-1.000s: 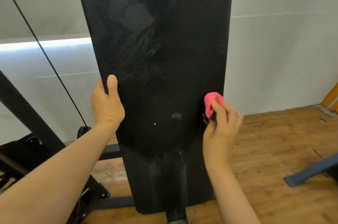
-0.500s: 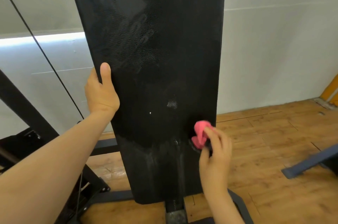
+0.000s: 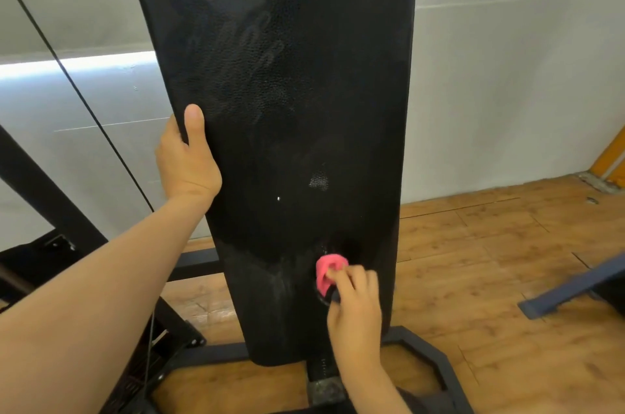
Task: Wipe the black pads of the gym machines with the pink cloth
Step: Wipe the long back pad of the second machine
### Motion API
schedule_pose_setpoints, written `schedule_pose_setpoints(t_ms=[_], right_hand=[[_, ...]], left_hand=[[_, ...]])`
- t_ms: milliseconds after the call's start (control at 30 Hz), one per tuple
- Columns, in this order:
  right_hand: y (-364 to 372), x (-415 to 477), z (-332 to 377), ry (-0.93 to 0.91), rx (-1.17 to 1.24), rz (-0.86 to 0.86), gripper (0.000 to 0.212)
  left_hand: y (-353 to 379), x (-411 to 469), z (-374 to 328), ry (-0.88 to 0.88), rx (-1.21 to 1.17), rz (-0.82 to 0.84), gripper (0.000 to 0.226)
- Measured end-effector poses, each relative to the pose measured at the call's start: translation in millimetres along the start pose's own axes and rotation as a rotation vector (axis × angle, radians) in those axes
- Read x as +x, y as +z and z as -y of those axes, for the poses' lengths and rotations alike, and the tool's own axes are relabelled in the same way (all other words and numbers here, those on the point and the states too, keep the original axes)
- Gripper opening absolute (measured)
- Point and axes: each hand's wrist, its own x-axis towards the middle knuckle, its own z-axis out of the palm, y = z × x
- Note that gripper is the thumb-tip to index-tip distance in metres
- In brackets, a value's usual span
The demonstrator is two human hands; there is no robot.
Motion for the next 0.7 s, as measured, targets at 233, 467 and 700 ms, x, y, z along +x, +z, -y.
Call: schedule_pose_setpoints(t_ms=[233, 467, 700], right_hand=[[-48, 37, -7, 0.023, 0.302, -0.228, 0.045], [-54, 73, -6, -0.007, 0.181, -0.373, 0.044], [-14, 4, -37, -0.008, 0.06, -0.049, 0.05]], left_hand=[[1, 2, 2, 0.018, 0.001, 0.012, 0.053], [0, 4, 7, 0.014, -0.026, 0.028, 0.055], [1, 5, 9, 0.0, 0.002, 0.025, 0.047]])
